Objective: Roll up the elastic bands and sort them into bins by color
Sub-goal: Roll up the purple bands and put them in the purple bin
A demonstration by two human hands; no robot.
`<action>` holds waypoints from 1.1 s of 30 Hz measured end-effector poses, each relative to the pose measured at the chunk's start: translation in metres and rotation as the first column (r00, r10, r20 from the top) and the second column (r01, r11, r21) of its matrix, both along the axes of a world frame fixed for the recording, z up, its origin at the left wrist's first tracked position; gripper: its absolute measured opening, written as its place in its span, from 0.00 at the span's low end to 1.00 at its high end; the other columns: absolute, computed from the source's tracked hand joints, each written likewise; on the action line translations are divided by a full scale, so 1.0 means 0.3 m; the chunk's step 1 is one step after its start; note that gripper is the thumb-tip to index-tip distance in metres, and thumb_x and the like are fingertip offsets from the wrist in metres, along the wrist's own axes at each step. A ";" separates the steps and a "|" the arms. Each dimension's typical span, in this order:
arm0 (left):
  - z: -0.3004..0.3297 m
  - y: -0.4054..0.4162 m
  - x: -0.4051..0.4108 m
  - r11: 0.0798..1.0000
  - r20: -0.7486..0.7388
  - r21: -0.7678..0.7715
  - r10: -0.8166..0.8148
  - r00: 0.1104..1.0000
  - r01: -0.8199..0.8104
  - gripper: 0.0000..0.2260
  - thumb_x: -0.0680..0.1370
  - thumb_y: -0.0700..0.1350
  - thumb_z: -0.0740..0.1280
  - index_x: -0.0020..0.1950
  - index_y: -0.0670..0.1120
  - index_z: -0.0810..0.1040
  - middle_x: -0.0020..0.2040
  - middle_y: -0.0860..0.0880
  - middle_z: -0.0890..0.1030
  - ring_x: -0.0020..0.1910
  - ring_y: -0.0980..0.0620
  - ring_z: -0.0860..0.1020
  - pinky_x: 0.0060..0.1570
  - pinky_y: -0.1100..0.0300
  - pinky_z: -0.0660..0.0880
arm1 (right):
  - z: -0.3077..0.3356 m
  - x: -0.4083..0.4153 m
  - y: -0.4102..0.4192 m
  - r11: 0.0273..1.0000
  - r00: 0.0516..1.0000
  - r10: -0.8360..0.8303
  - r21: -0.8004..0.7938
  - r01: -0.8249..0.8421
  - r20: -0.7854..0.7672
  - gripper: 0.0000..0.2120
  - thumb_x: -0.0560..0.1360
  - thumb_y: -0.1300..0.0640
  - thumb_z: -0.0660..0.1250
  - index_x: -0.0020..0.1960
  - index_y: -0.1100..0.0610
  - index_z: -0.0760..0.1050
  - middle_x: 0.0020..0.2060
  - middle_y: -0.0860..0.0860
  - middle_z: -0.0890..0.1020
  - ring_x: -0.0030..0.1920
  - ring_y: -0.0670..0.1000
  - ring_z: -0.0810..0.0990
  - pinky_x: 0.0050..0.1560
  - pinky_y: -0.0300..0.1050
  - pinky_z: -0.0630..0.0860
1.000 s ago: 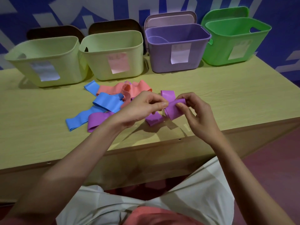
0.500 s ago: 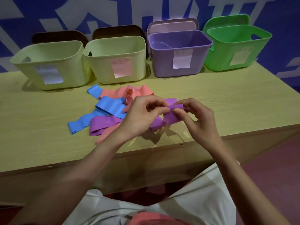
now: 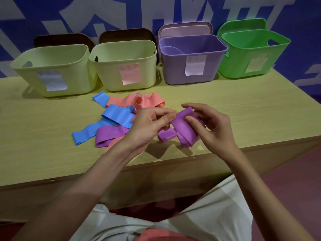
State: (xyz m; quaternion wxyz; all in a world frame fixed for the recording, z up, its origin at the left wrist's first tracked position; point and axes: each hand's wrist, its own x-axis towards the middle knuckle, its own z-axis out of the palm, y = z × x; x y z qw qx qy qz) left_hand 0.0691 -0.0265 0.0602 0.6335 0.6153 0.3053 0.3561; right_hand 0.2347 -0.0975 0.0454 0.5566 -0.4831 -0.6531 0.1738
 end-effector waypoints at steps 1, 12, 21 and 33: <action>-0.001 -0.001 0.001 1.000 0.007 -0.017 -0.009 1.000 0.009 0.13 0.70 0.45 0.67 0.51 0.39 0.81 0.42 0.46 0.80 0.43 0.45 0.70 0.43 0.58 0.71 | 0.003 -0.003 0.001 1.000 1.000 0.002 0.000 -0.002 -0.015 0.10 0.75 0.65 0.68 0.57 0.59 0.77 0.48 0.47 0.82 0.45 0.40 0.80 0.43 0.31 0.72; -0.004 -0.024 0.023 0.893 -0.064 0.434 0.166 0.984 -0.122 0.10 0.76 0.38 0.69 0.50 0.53 0.81 0.42 0.58 0.83 0.45 0.58 0.80 0.47 0.63 0.76 | -0.003 0.001 0.015 0.996 0.996 -0.089 0.031 0.089 0.004 0.08 0.75 0.64 0.67 0.53 0.58 0.74 0.45 0.46 0.80 0.45 0.40 0.80 0.45 0.31 0.73; 0.021 -0.032 0.017 0.900 -0.069 0.426 0.135 0.988 -0.094 0.09 0.78 0.36 0.65 0.54 0.46 0.81 0.33 0.63 0.79 0.36 0.64 0.74 0.40 0.71 0.69 | 0.035 -0.042 -0.005 0.997 0.984 0.077 -0.016 -0.081 -0.161 0.04 0.80 0.58 0.61 0.54 0.52 0.70 0.35 0.41 0.79 0.35 0.40 0.76 0.33 0.33 0.69; 0.030 -0.038 0.005 0.955 -0.091 0.295 0.062 0.994 -0.032 0.17 0.81 0.37 0.60 0.37 0.53 0.78 0.28 0.57 0.72 0.32 0.60 0.70 0.37 0.68 0.68 | 0.034 -0.033 0.007 1.000 0.998 0.013 0.008 -0.012 -0.059 0.09 0.76 0.62 0.66 0.55 0.54 0.72 0.45 0.36 0.80 0.36 0.40 0.81 0.33 0.30 0.71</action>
